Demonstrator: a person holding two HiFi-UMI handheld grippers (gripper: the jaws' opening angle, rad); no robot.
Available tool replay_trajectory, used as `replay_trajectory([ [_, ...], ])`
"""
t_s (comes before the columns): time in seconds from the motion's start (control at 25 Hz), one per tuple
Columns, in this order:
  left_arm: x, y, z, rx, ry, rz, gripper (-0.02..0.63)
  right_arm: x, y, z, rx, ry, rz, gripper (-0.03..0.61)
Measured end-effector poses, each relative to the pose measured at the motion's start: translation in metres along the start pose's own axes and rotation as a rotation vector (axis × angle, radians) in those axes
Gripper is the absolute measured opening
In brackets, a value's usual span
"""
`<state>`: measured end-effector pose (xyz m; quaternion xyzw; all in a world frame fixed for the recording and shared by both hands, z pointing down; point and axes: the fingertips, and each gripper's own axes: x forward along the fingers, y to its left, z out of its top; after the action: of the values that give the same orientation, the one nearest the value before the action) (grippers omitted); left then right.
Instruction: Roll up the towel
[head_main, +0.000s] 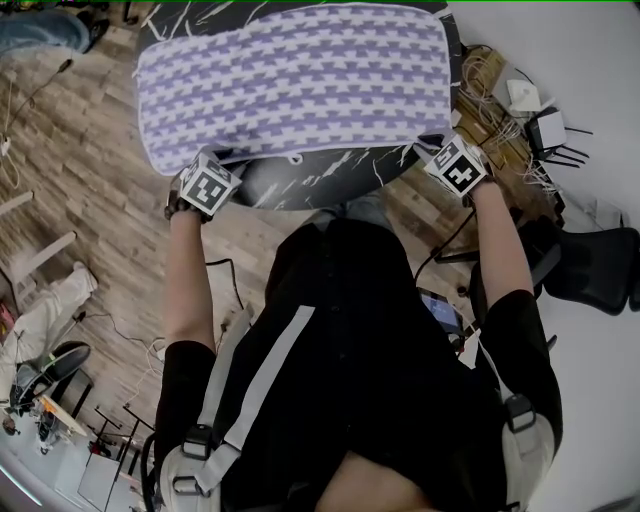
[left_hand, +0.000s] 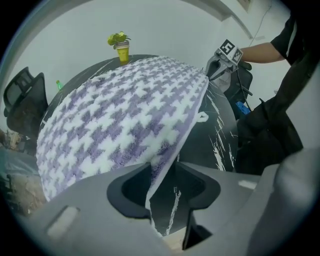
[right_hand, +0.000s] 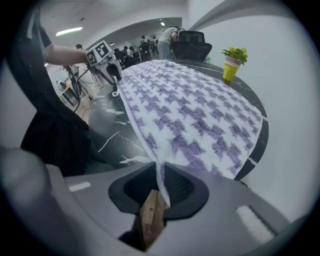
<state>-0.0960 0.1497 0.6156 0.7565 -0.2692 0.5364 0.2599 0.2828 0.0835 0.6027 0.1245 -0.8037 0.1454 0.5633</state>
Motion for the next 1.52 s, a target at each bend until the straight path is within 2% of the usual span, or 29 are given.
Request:
replay_trajectory([
  [0.12,0.000,0.004,0.000,0.010,0.000,0.017,0.132,-0.001,0.003,0.000,-0.049,0.004,-0.042,0.060],
  [0.2,-0.001,0.003,0.000,0.017,-0.004,0.034,0.056,-0.001,0.005,-0.004,-0.084,0.009,-0.074,0.052],
  [0.24,-0.002,0.002,0.000,0.019,-0.006,0.041,0.043,-0.001,0.008,-0.007,-0.100,0.013,-0.085,0.048],
  [0.4,-0.004,-0.011,-0.005,0.024,-0.006,0.047,0.038,-0.004,0.018,-0.016,-0.131,0.030,-0.101,0.046],
  [0.84,-0.006,-0.050,-0.010,0.033,-0.021,-0.017,0.046,-0.016,0.023,-0.038,-0.108,0.071,-0.099,0.048],
  [1.12,-0.022,-0.031,0.008,0.046,-0.022,-0.027,0.048,-0.034,-0.001,-0.015,-0.099,0.032,-0.125,0.049],
  [1.32,-0.031,0.018,0.033,0.071,-0.010,0.000,0.051,-0.037,-0.040,0.019,-0.112,0.029,-0.145,0.044],
  [1.52,-0.028,0.048,0.049,0.072,0.013,0.018,0.052,-0.034,-0.068,0.034,-0.113,0.031,-0.141,0.037],
])
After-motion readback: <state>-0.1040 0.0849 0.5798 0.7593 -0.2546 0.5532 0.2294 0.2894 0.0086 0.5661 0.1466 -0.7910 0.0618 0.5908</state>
